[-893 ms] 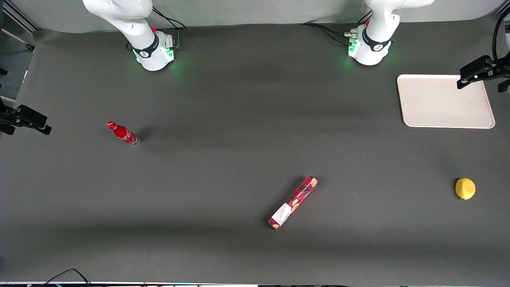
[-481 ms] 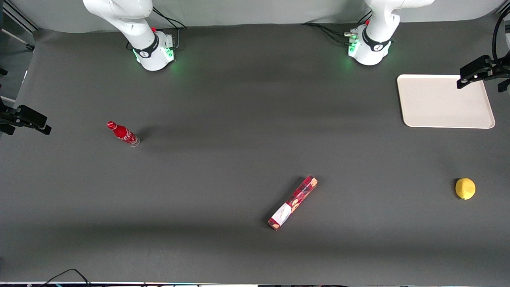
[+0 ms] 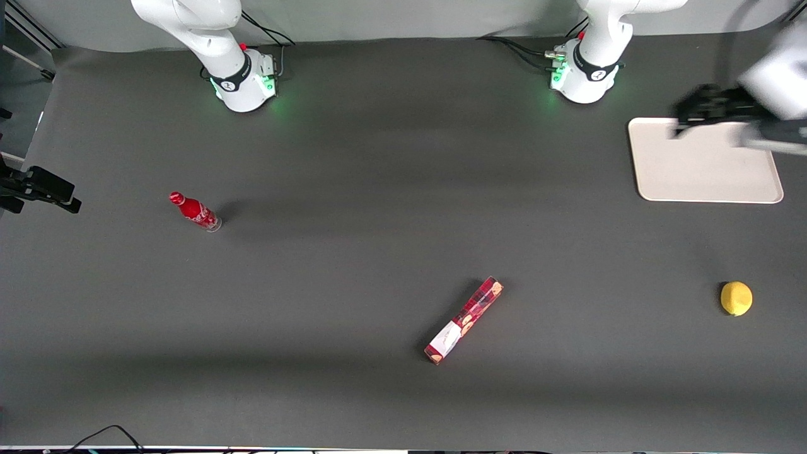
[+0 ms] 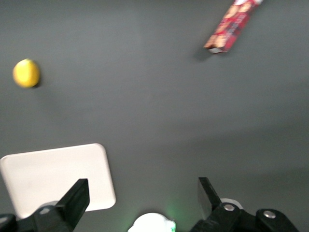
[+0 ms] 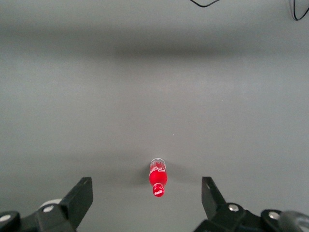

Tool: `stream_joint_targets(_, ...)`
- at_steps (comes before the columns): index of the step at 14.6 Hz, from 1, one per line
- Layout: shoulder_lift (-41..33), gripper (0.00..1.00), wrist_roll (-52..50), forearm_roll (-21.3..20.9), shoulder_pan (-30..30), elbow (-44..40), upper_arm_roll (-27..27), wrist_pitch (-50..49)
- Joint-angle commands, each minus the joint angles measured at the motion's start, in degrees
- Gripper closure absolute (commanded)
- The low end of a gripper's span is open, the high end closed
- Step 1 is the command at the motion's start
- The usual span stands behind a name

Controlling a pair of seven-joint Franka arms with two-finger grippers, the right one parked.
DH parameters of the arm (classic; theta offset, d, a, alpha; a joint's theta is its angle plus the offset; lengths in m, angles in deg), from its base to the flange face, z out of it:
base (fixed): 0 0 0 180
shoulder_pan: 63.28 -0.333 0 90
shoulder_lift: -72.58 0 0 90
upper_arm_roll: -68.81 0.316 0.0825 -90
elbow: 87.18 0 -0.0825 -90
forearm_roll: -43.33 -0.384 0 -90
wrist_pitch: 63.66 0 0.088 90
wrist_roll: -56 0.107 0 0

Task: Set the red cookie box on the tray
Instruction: 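Move the open left gripper down over the red cookie box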

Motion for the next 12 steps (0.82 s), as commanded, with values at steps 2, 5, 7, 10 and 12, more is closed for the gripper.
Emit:
stream_joint_targets(2, 10.1, 0.0, -6.65, -0.32, 0.47, -0.67, -13.29, 7.41)
stream_joint_targets(5, 17.93, 0.0, -6.92, -1.11, 1.96, 1.35, -15.94, 16.63)
stream_joint_targets(7, 23.81, 0.0, -7.09, -1.99, 2.58, 1.09, -16.12, 24.35)
stream_joint_targets(10, 32.25, 0.0, -10.94, -9.52, 3.99, -0.13, -17.78, 34.65)
stream_joint_targets(12, 36.91, 0.0, -12.71, -12.97, 4.16, -3.55, -19.28, 36.6)
